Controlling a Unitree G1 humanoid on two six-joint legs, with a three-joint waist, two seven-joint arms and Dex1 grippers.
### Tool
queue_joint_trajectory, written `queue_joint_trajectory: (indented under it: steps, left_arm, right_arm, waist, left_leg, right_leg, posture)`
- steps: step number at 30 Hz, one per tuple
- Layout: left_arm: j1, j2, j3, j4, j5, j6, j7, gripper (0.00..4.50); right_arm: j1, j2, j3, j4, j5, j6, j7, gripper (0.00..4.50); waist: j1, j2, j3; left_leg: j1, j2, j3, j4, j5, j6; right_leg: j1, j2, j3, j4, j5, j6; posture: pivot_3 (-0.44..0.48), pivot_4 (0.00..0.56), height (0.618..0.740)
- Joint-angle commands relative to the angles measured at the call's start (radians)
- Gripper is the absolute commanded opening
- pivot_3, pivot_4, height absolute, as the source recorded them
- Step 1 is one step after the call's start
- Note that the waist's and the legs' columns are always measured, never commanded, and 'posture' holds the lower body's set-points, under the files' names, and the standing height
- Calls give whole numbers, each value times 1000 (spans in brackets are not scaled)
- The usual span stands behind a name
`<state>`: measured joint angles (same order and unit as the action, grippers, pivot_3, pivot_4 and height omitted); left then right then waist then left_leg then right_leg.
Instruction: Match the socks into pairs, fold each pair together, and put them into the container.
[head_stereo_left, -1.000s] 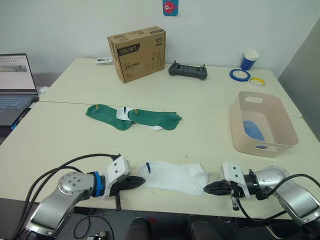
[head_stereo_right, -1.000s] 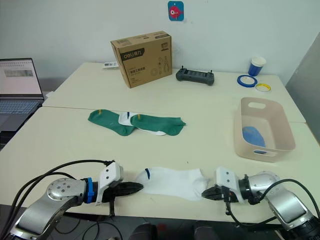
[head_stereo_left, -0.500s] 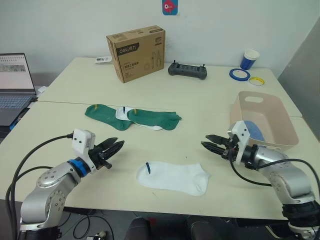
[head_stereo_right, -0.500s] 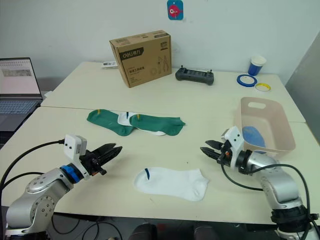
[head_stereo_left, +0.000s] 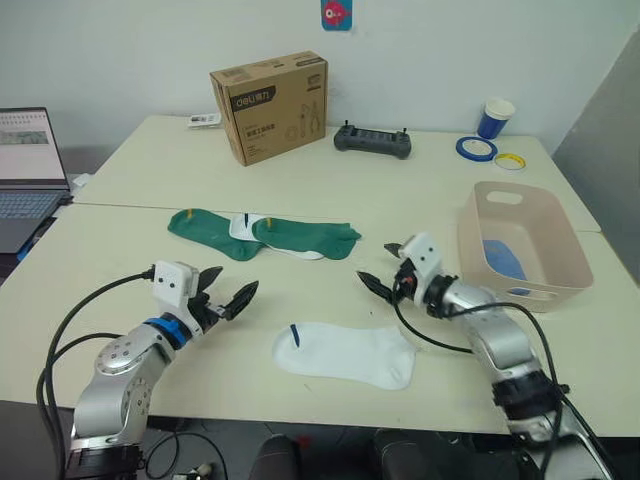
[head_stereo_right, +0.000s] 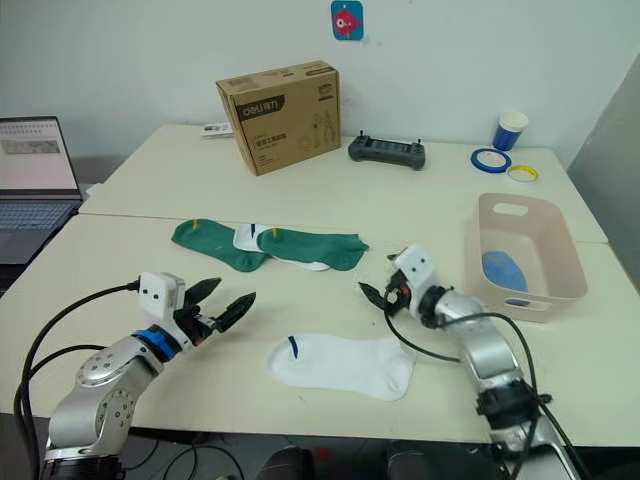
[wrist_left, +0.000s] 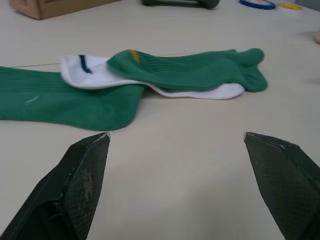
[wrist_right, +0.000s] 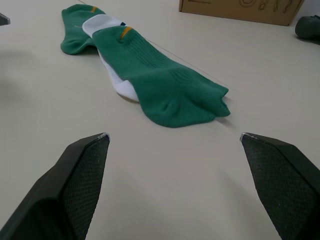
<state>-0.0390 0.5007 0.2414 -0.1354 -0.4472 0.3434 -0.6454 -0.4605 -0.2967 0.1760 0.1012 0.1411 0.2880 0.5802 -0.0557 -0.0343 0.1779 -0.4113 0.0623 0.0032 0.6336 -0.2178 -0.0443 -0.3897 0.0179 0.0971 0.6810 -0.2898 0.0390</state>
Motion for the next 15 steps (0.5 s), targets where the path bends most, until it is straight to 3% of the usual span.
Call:
queue_joint_trajectory:
  steps: [1, 7, 15]
  left_arm:
    - [-27, 26, -58, -186, -77, 62, -59, 4480]
    - [-79, 58, -107, -285, -74, 106, -65, 4480]
    - [-88, 21, -108, -335, -86, 132, 2, 4480]
  right_arm:
    - [-213, 48, -24, 213, -26, -28, -30, 4500]
    - [-463, 138, -65, 626, -33, -76, -35, 4500]
    - [-609, 192, -71, 939, -74, -146, -21, 4500]
  waist:
    - [-2, 0, 1]
    - [-4, 0, 0]
    - [-2, 1, 1]
  left_leg:
    - [-1, 0, 0, 0, 0, 0]
    - [-2, 0, -1, -1, 0, 0]
    - [-6, 0, -1, -4, 0, 0]
  right_leg:
    - [-1, 0, 0, 0, 2, -3]
    - [-2, 1, -1, 0, 3, -4]
    - [-6, 1, -1, -1, 2, -5]
  posture:
    - [0, 150, 740]
    - [0, 150, 740]
    - [0, 150, 740]
